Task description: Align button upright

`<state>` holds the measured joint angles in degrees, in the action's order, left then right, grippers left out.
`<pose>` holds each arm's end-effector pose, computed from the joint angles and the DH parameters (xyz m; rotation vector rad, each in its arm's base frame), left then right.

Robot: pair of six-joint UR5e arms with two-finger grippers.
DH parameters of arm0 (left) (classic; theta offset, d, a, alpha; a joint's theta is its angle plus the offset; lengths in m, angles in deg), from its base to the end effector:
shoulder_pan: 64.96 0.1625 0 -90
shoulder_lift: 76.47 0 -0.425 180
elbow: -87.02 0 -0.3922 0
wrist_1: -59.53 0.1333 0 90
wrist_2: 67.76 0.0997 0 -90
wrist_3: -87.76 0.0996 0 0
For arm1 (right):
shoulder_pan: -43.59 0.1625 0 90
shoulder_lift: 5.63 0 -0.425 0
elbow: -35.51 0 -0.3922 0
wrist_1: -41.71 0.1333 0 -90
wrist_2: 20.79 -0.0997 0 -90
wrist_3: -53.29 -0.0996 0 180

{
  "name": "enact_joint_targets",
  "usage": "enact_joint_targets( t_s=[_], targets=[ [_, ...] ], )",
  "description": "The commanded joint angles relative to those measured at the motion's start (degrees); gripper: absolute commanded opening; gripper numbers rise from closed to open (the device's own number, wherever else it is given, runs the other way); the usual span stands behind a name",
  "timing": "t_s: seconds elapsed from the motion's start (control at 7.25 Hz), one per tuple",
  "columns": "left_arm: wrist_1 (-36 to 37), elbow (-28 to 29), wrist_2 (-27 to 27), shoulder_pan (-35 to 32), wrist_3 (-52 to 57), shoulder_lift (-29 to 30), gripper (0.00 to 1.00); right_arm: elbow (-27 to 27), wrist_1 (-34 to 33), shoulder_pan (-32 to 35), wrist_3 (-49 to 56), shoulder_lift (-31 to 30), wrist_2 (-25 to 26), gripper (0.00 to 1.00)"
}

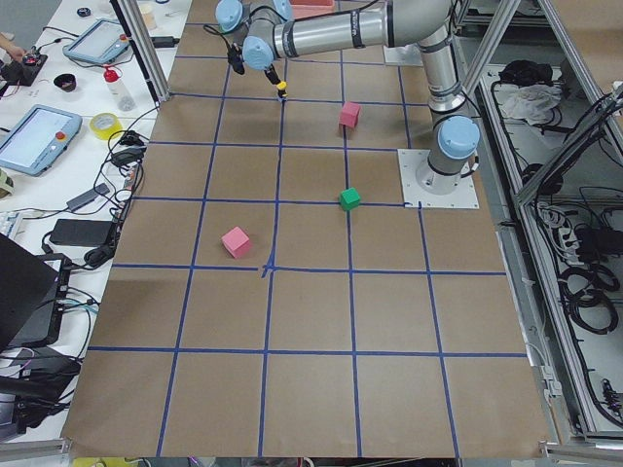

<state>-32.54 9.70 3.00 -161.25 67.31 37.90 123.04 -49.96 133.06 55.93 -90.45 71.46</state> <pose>-0.2346 -0.6119 0.3551 0.4073 -2.8086 -0.4443 0.1245 -0.5292 0.4659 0.0577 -3.1022 -0.0298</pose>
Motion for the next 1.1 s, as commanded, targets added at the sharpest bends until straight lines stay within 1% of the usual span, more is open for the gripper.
enact_joint_targets(
  t_s=[0.0, 0.14, 0.28, 0.41, 0.69, 0.83, 0.97],
  targets=[
    [0.39, -1.34, 12.31, 0.75, 15.62, -10.88, 0.96, 0.00, -0.01, 0.01, 0.00, 0.00, -0.15, 1.00],
    [0.92, -1.52, 15.08, 1.01, 17.18, -14.67, 0.96, -0.26, -0.01, 0.01, 0.00, -0.17, -0.06, 1.00],
    [0.75, -2.22, 19.20, 1.01, 19.72, -18.54, 0.96, -1.13, -0.01, 0.36, 0.35, -0.61, -1.36, 1.00],
    [1.27, -7.36, 19.93, 0.75, 19.13, -21.97, 0.94, -1.14, -0.01, 0.54, 0.79, -1.22, -3.81, 1.00],
    [15.54, -18.69, 20.20, 0.66, 19.13, -26.82, 0.94, -1.31, -0.01, 0.28, 0.79, -1.32, -2.97, 1.00],
    [16.04, -20.05, 20.38, 0.75, 19.13, -28.31, 0.95, -1.06, 0.17, 0.27, 0.79, -1.32, -2.79, 1.00],
    [15.70, -19.46, 20.38, 1.01, 19.56, -28.24, 1.00, -0.97, 0.08, 0.27, 0.79, -1.32, -2.96, 1.00]
  ],
)
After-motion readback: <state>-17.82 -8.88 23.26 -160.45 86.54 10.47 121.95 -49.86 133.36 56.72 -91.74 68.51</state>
